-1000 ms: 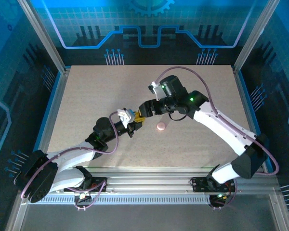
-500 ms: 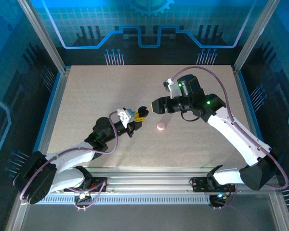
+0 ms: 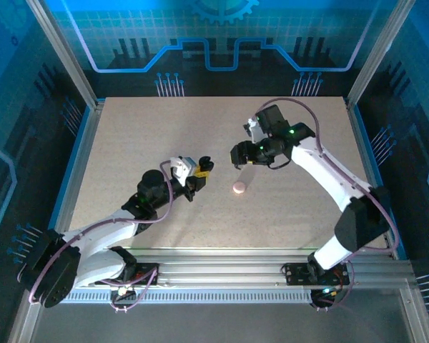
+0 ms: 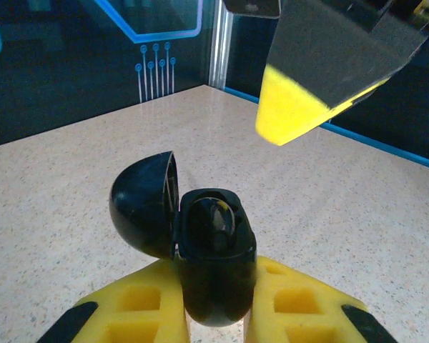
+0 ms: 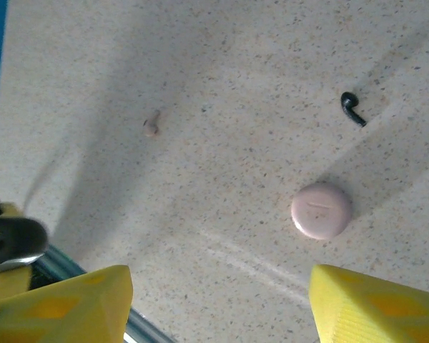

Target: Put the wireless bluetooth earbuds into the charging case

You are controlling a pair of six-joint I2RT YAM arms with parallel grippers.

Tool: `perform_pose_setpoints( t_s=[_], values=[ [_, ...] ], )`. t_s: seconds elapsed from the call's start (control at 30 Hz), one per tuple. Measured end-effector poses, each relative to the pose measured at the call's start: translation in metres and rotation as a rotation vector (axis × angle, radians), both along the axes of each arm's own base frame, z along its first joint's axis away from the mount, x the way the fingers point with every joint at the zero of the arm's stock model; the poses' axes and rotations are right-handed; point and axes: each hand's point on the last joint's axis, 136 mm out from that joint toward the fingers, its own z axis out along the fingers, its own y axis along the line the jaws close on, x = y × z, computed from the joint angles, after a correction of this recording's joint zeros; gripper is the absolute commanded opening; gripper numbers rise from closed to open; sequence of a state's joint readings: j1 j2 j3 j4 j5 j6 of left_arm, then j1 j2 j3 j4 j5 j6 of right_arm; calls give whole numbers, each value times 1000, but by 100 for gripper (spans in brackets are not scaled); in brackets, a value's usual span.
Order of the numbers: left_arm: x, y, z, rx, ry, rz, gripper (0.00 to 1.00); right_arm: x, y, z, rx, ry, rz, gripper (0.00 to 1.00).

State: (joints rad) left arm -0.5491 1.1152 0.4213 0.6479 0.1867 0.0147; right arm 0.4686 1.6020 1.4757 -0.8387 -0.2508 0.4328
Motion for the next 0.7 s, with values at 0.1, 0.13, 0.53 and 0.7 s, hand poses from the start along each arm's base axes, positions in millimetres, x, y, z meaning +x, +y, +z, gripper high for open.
perform_pose_setpoints(
  t_s=[0.1, 0.13, 0.53, 0.7],
  values=[
    [1, 10, 4, -27, 13, 32, 13, 10, 1, -6, -44, 0, 40, 65],
    [0, 13, 5, -34, 17, 42, 13, 12, 2, -8, -56, -2, 57, 65],
    [-23, 44, 9, -56, 67, 123, 13, 43, 1, -52, -255, -55, 313, 63],
    [-25, 52, -3, -20, 113, 163, 13, 54, 2, -77, -320, -63, 417, 62]
  ],
)
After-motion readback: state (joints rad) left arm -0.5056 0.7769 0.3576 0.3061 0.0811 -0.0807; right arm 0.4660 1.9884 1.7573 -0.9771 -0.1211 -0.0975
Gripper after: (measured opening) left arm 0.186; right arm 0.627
